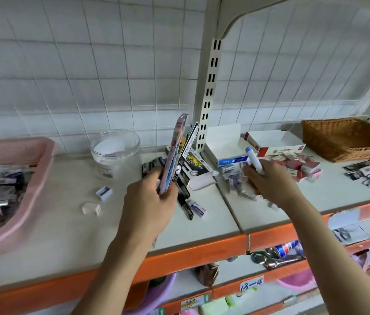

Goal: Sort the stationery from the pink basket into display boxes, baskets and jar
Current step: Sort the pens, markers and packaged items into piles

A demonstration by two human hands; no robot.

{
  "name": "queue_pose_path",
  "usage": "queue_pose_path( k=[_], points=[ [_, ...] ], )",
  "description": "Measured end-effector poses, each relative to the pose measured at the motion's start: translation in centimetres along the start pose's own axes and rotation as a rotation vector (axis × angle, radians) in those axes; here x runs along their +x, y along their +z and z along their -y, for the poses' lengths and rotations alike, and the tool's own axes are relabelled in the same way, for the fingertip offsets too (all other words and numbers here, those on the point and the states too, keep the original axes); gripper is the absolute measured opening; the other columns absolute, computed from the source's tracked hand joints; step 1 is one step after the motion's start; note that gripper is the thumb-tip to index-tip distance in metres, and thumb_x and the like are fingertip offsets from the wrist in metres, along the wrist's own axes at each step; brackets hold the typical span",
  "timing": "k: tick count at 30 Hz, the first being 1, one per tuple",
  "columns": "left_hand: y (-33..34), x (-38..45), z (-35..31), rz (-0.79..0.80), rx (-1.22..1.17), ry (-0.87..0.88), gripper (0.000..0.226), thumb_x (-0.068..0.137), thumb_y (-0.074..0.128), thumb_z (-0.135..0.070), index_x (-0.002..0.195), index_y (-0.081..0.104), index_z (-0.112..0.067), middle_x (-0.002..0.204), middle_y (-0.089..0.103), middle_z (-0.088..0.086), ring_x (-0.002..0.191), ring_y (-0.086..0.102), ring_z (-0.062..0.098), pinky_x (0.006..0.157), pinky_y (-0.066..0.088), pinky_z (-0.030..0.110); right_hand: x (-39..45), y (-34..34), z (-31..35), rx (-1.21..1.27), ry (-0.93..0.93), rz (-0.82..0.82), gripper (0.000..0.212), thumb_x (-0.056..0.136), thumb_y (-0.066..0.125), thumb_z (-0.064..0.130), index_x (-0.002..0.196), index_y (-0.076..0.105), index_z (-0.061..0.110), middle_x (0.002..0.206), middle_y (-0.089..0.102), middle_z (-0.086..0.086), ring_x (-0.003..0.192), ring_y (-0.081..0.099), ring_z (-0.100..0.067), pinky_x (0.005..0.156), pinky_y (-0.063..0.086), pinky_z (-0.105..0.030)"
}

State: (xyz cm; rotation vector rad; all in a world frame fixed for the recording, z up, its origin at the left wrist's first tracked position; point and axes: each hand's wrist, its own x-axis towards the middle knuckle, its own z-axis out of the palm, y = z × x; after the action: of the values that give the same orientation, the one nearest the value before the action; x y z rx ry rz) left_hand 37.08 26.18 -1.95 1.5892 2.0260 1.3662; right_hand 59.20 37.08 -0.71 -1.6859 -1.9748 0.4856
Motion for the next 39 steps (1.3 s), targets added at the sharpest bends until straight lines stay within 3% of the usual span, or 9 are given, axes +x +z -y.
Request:
queue_pose_path(
  k=[3, 8, 14, 18, 20, 24, 29, 34, 39],
  points=[
    [2.4, 0.4, -1.6, -0.049, -0.003, -0.03, 0.005, 0.084, 0.058, -0.022, 0.087, 0.061, -0.023, 0.057, 0.058, -0.002, 0.05, 0.055, 0.014, 0.049, 0.043, 0.023, 2.8, -1.8, -2.3, -0.1, -0.001, 0.041, 0.034, 0.094, 0.053, 0.021, 0.064, 0.049, 0.007, 0.054, 0.048, -0.003, 0.049, 0.045, -0.018, 0.043, 0.031, -0.02],
    [6.1, 0.6, -4.6, -0.115, 0.005, -0.066, 0.008, 0.085, 0.059, -0.016, 0.087, 0.062, -0.023, 0.057, 0.057, -0.005, 0.065, 0.057, 0.004, 0.047, 0.04, 0.009, 6.1, -3.5, -5.0, -0.192, 0.003, 0.193, 0.028, 0.094, 0.054, 0.032, 0.088, 0.057, 0.005, 0.067, 0.056, -0.006, 0.059, 0.054, -0.02, 0.055, 0.043, -0.03],
    [7.5, 0.1, -5.1, -0.177, 0.074, -0.159, 0.006, 0.084, 0.058, -0.013, 0.086, 0.063, -0.016, 0.053, 0.056, 0.004, 0.051, 0.056, 0.013, 0.045, 0.039, 0.019, 3.3, -1.2, -2.0, -0.011, -0.357, 0.427, 0.037, 0.09, 0.058, 0.024, 0.055, 0.046, 0.022, 0.051, 0.052, 0.008, 0.046, 0.047, -0.008, 0.043, 0.032, -0.016],
    [5.3, -1.0, -3.8, -0.216, 0.12, -0.254, 0.003, 0.084, 0.058, -0.019, 0.083, 0.06, -0.02, 0.058, 0.06, 0.0, 0.054, 0.057, 0.016, 0.052, 0.043, 0.024, 1.5, 2.8, 0.4, 0.107, -0.47, 0.581, 0.016, 0.087, 0.065, 0.029, 0.075, 0.057, 0.021, 0.062, 0.061, 0.007, 0.052, 0.057, 0.0, 0.05, 0.041, -0.013],
    [3.6, -1.4, -2.8, -0.246, 0.134, -0.278, 0.004, 0.084, 0.058, -0.019, 0.081, 0.059, -0.021, 0.061, 0.061, -0.003, 0.057, 0.059, 0.016, 0.055, 0.047, 0.023, 1.0, 4.5, 1.3, 0.079, -0.481, 0.597, 0.014, 0.085, 0.066, 0.032, 0.082, 0.054, 0.026, 0.07, 0.062, 0.0, 0.064, 0.063, -0.015, 0.058, 0.048, -0.027],
    [0.9, -1.8, -1.1, -0.259, 0.18, -0.319, 0.006, 0.085, 0.057, -0.017, 0.08, 0.058, -0.019, 0.063, 0.058, -0.008, 0.058, 0.055, 0.011, 0.05, 0.037, 0.015, 0.5, 6.2, 1.9, 0.033, -0.415, 0.685, 0.023, 0.082, 0.069, 0.03, 0.074, 0.049, 0.023, 0.061, 0.06, 0.005, 0.051, 0.054, -0.001, 0.049, 0.039, -0.015],
    [-1.3, -1.6, 0.8, -0.223, 0.171, -0.298, 0.011, 0.085, 0.057, -0.019, 0.075, 0.055, -0.02, 0.059, 0.057, -0.006, 0.057, 0.053, 0.01, 0.049, 0.035, 0.015, -0.1, 5.8, 3.7, -0.03, -0.332, 0.608, 0.018, 0.083, 0.061, 0.021, 0.071, 0.058, 0.009, 0.064, 0.067, -0.001, 0.06, 0.063, -0.011, 0.058, 0.047, -0.024],
    [-3.3, -1.5, 2.1, -0.169, 0.168, -0.264, 0.011, 0.086, 0.057, -0.018, 0.077, 0.055, -0.023, 0.062, 0.058, -0.008, 0.052, 0.053, 0.012, 0.043, 0.034, 0.016, -2.1, 6.1, 7.5, 0.036, -0.419, 0.62, 0.025, 0.082, 0.063, 0.021, 0.065, 0.044, 0.018, 0.055, 0.062, 0.006, 0.058, 0.064, -0.013, 0.053, 0.043, -0.025],
    [-5.2, -1.7, 3.9, -0.182, 0.165, -0.271, 0.005, 0.085, 0.059, -0.017, 0.081, 0.059, -0.017, 0.059, 0.058, -0.002, 0.056, 0.054, 0.016, 0.047, 0.036, 0.017, -3.1, 9.1, 9.4, -0.098, -0.506, 0.711, 0.011, 0.083, 0.059, 0.021, 0.08, 0.051, 0.026, 0.061, 0.064, 0.006, 0.054, 0.054, 0.0, 0.063, 0.047, -0.025]
  ],
)
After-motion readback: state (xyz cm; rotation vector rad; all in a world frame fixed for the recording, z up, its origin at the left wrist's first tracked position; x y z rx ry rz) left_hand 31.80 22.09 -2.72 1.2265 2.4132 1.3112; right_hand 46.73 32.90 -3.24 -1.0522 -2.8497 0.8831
